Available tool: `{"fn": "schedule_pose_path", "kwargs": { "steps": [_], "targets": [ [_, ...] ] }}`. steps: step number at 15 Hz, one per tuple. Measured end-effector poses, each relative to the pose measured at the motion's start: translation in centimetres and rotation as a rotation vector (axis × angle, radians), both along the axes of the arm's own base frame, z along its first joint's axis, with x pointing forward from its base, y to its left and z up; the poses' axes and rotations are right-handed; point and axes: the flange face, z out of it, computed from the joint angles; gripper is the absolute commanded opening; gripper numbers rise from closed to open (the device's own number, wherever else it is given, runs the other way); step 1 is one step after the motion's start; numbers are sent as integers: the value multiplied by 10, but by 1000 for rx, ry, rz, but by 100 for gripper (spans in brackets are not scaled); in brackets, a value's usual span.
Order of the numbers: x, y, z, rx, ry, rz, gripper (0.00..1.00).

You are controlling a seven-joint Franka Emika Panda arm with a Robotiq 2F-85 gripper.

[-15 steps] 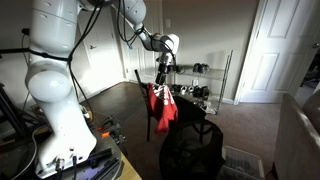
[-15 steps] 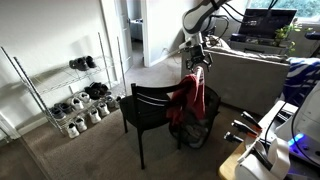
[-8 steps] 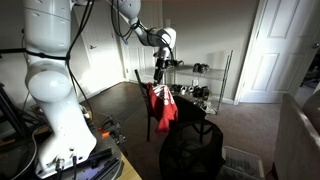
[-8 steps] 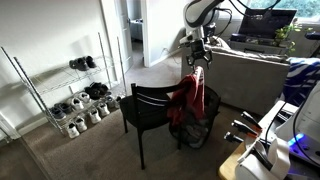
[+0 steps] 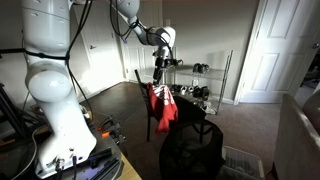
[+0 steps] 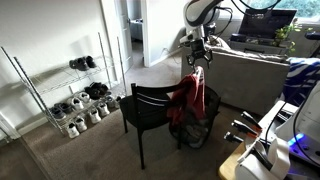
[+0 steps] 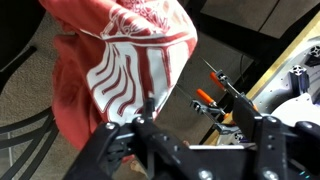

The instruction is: Put the red shirt in the laundry basket

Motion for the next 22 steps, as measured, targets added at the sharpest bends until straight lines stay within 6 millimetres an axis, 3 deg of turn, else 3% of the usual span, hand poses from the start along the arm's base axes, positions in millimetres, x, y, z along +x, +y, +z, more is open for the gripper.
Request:
{"fn": "schedule_pose_path", "kwargs": {
  "steps": [2, 3, 5, 15, 17, 22],
  "targets": [
    [-1, 0, -6, 4, 12, 8, 100],
    [-1, 0, -10, 7, 18, 14, 75],
    [1, 0, -16, 12, 28, 22, 71],
    [14, 5, -14, 24, 9, 42, 5],
    [14, 5, -16, 25, 12, 42, 0],
    [14, 5, -18, 26, 13, 43, 0]
  ]
}}
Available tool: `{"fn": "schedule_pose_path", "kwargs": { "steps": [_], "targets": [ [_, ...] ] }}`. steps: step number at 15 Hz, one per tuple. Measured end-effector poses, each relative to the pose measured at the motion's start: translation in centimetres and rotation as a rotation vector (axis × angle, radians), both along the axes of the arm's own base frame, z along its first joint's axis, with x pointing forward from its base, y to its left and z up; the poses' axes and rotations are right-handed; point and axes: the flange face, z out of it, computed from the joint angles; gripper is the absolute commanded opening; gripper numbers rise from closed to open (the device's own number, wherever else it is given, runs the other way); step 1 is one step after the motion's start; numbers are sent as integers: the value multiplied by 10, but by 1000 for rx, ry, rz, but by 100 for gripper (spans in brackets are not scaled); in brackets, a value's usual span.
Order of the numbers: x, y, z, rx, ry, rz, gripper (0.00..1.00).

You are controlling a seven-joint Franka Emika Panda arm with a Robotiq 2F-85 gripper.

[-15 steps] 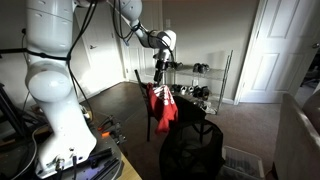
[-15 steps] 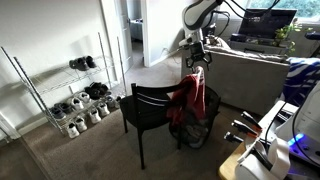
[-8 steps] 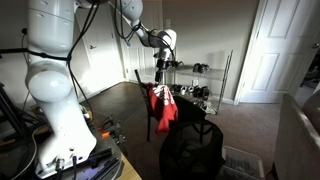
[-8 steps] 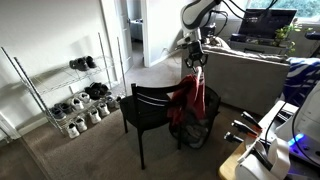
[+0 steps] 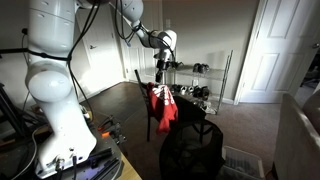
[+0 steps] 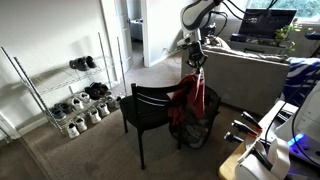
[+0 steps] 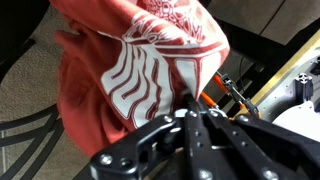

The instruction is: Put the red shirt in the laundry basket

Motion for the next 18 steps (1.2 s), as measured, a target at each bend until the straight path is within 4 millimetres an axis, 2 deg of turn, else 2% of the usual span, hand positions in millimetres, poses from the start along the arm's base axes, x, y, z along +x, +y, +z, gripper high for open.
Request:
{"fn": "schedule_pose_path", "kwargs": {
  "steps": [4, 5, 6, 7, 8, 10, 13, 18],
  "targets": [
    [1, 0, 5, 1, -12, 1, 0],
    [1, 0, 11, 0, -24, 1, 26],
    [1, -1, 19, 0, -38, 1, 2],
    [0, -1, 27, -1, -51, 1, 5],
    [0, -1, 34, -2, -63, 0, 31],
    [1, -2, 44, -3, -79, -1, 38],
    [2, -4, 46, -4, -83, -5, 56],
    [1, -5, 30, -3, -56, -6, 88]
  ]
}}
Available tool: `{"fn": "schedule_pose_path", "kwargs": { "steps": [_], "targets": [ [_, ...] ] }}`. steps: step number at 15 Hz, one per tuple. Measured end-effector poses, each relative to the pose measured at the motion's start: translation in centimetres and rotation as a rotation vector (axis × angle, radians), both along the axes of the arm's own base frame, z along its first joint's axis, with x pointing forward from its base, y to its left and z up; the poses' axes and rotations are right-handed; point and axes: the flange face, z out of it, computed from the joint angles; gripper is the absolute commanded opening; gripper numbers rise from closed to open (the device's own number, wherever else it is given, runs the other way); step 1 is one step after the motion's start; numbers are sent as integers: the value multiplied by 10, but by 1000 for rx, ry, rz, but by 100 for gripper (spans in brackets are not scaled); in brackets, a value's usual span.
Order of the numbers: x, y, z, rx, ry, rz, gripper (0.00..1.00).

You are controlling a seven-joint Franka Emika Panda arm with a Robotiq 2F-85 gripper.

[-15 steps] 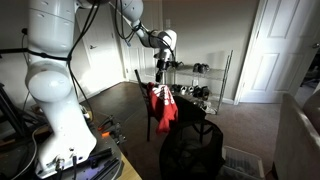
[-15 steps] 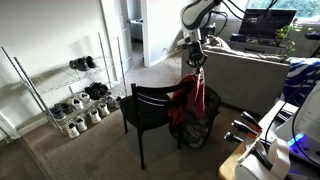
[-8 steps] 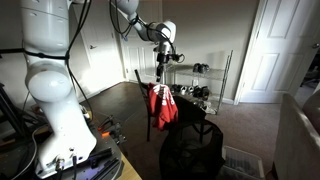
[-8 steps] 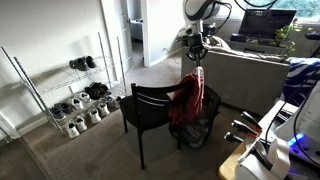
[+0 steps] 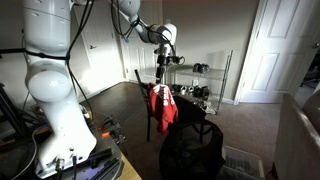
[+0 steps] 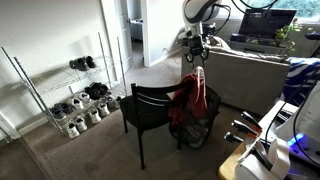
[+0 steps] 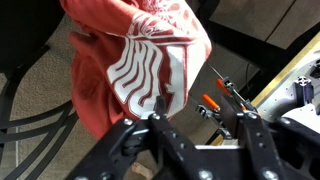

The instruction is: Put the red shirt in the laundry basket

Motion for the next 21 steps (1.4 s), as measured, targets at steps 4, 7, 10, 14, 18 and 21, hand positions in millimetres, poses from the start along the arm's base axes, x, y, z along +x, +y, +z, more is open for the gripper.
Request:
{"fn": "schedule_pose_path", "kwargs": {
  "steps": [4, 7, 10, 14, 18, 21],
  "targets": [
    [4, -4, -22, 1, 32, -7, 53],
    [6, -4, -31, 2, 44, -8, 31],
    [11, -3, -30, 4, 33, -8, 13],
    [17, -3, -23, 5, 15, -8, 0],
    [18, -3, -18, 5, 5, -9, 1],
    [18, -4, -7, 4, -16, -8, 1]
  ]
}}
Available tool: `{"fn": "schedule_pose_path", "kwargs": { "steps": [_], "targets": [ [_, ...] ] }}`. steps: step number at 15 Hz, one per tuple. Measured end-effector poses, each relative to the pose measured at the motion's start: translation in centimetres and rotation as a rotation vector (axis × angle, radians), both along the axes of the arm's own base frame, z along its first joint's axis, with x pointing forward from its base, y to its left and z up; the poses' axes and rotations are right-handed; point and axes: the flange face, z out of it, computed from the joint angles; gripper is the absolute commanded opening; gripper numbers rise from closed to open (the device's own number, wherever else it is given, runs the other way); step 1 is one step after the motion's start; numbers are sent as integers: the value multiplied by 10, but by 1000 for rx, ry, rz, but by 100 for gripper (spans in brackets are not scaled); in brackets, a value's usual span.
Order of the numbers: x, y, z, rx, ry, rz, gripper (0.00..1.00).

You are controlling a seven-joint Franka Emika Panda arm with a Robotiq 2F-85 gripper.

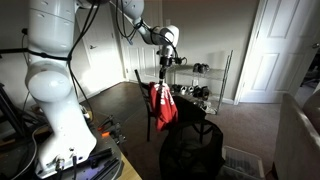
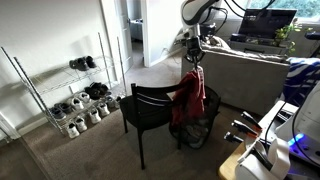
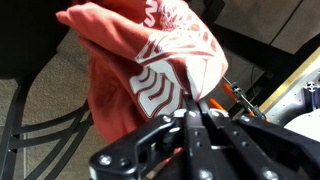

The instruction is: Put the red shirt in the laundry basket

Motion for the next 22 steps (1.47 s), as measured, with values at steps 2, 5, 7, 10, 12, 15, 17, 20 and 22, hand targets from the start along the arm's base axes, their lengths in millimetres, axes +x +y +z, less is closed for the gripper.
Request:
{"fn": "schedule_pose_path", "kwargs": {
  "steps": [2, 5, 7, 10, 12, 15, 17, 20, 22],
  "targets": [
    [-4, 0, 13, -1, -31, 1, 1],
    [-20, 0, 42, -6, -92, 3, 1],
    [-33, -2, 63, -11, -135, 1, 1],
    [-55, -10, 92, -15, -195, -16, 1],
    [-68, -18, 110, 1, -227, -53, 1],
    [-78, -34, 135, 14, -272, -172, 1],
    [-78, -45, 146, 0, -300, -274, 1],
    [-72, -56, 151, -22, -359, -425, 1],
    [-66, -60, 150, -48, -393, -525, 1]
  ]
}}
